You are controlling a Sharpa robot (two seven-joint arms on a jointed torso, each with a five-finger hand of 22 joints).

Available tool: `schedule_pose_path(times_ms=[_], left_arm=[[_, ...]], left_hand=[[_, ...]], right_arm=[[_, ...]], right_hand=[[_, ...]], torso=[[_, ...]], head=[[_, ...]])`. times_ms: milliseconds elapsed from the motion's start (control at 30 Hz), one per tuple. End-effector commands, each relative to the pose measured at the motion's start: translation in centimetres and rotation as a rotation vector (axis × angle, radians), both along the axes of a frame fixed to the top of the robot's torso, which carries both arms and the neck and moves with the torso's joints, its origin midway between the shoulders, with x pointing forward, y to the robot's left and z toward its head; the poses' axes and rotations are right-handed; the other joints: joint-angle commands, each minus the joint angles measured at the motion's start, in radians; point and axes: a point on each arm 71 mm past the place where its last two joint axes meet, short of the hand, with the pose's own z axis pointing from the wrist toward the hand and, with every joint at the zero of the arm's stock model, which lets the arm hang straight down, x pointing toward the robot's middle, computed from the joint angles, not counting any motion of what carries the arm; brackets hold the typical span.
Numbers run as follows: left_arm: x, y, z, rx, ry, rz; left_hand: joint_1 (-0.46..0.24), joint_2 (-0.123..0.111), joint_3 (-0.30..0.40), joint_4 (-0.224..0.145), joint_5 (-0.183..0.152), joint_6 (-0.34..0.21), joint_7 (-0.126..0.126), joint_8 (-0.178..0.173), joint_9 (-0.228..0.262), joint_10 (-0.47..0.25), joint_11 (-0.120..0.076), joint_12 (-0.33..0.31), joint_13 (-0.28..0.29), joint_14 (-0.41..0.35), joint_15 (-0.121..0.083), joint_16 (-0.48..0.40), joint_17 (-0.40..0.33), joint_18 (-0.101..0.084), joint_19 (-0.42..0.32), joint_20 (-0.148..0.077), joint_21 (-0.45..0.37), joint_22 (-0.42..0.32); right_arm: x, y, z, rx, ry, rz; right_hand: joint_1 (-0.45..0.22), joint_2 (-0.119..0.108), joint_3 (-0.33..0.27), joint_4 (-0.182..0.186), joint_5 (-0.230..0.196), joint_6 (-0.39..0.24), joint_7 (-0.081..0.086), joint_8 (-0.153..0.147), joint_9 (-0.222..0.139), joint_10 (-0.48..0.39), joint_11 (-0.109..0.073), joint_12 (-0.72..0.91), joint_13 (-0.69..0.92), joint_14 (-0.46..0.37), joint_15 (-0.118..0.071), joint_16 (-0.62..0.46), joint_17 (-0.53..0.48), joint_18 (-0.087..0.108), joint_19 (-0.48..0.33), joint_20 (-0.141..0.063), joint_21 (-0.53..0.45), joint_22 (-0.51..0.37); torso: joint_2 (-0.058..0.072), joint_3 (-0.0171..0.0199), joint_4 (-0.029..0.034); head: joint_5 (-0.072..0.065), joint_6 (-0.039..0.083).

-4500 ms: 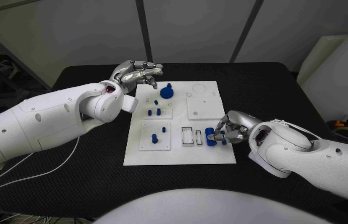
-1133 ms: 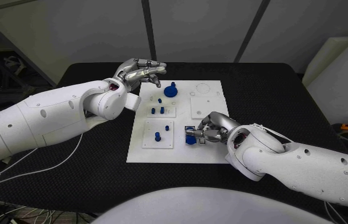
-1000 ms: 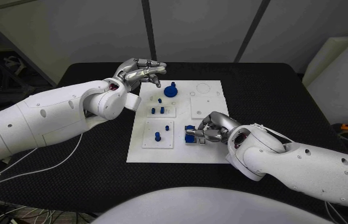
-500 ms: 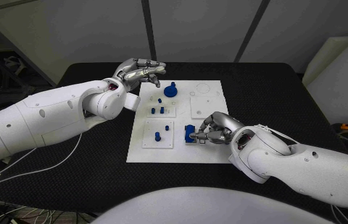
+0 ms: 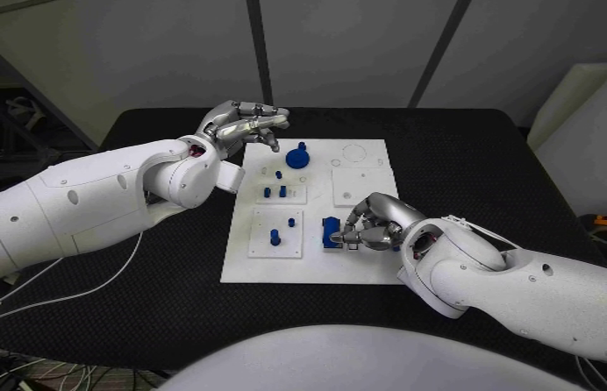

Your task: Assemble the parts on the task board

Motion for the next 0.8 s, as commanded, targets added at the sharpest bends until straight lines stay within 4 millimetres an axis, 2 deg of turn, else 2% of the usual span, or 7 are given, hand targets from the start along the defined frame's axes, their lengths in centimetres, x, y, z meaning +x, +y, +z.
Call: schedule_pose_path(times_ms=[33,233,533,633,800], left_arm=[[-0.03,-0.18,0.21,-0.008,-0.015,-0.014],[-0.02,-0.13,0.20,-0.007,-0.015,-0.013],[0.06,-0.07,0.14,-0.006,-0.014,-0.012],[0.08,-0.09,0.13,-0.006,-0.013,-0.012],[0.09,-0.10,0.12,-0.006,-0.013,-0.013]], left_hand=[[-0.009,0.003,-0.005,-0.002,0.002,-0.002,0.005,0.005,-0.001,-0.006,0.001,0.003,-0.001,-0.004,0.000,-0.003,-0.001,-0.004,-0.002,0.003,-0.006,-0.001],[-0.009,0.003,-0.005,-0.002,0.002,-0.002,0.005,0.005,-0.001,-0.006,0.001,0.003,-0.001,-0.004,0.000,-0.003,-0.001,-0.004,-0.002,0.003,-0.006,-0.001],[-0.008,0.004,-0.005,-0.002,0.002,-0.002,0.006,0.005,-0.001,-0.006,0.001,0.004,-0.001,-0.005,0.000,-0.003,-0.002,-0.004,-0.002,0.003,-0.008,-0.002],[-0.008,0.004,-0.005,-0.002,0.002,-0.002,0.006,0.005,-0.001,-0.006,0.001,0.004,-0.001,-0.005,0.000,-0.003,-0.002,-0.004,-0.002,0.003,-0.008,-0.002],[-0.008,0.004,-0.005,-0.002,0.002,-0.002,0.006,0.005,-0.001,-0.006,0.001,0.004,-0.001,-0.005,0.000,-0.003,-0.002,-0.004,-0.002,0.003,-0.008,-0.002]], right_arm=[[0.22,-0.07,0.05,-0.012,-0.019,-0.005],[0.46,-0.43,-0.07,-0.024,-0.025,-0.022],[0.43,-0.45,-0.18,-0.034,-0.017,0.001],[0.35,-0.32,-0.30,-0.043,-0.003,0.023],[0.25,-0.14,-0.50,-0.061,0.018,0.049]], right_hand=[[0.014,0.010,0.004,-0.005,0.008,0.006,-0.005,0.004,0.002,0.002,-0.007,-0.004,0.026,0.072,-0.010,-0.005,0.097,-0.017,0.032,-0.007,-0.001,0.110],[0.025,0.023,0.009,-0.008,0.015,0.007,-0.008,0.008,0.006,0.003,-0.009,-0.003,0.028,0.072,-0.012,-0.005,0.097,-0.018,0.032,-0.008,0.000,0.111],[0.039,0.023,0.010,-0.016,0.016,0.006,-0.010,0.011,0.009,0.004,-0.011,-0.003,0.029,0.072,-0.014,-0.006,0.096,-0.017,0.032,-0.010,-0.001,0.110],[0.047,0.018,0.006,-0.022,0.008,0.004,-0.010,0.012,0.011,0.004,-0.011,-0.003,0.030,0.072,-0.014,-0.006,0.096,-0.017,0.031,-0.010,-0.002,0.110],[0.062,0.006,-0.004,-0.034,-0.033,-0.002,-0.007,0.016,0.015,0.001,-0.009,-0.008,0.029,0.071,-0.012,-0.007,0.095,-0.017,0.029,-0.010,-0.004,0.107]], torso=[[0.001,0.0000,-0.0001],[0.000,0.0004,-0.0004],[-0.001,0.0007,-0.0011],[-0.002,0.0007,-0.0006],[-0.001,0.0005,-0.0005]], head=[[0.002,-0.002],[0.003,-0.007],[0.002,-0.010],[0.001,-0.010],[0.001,-0.010]])
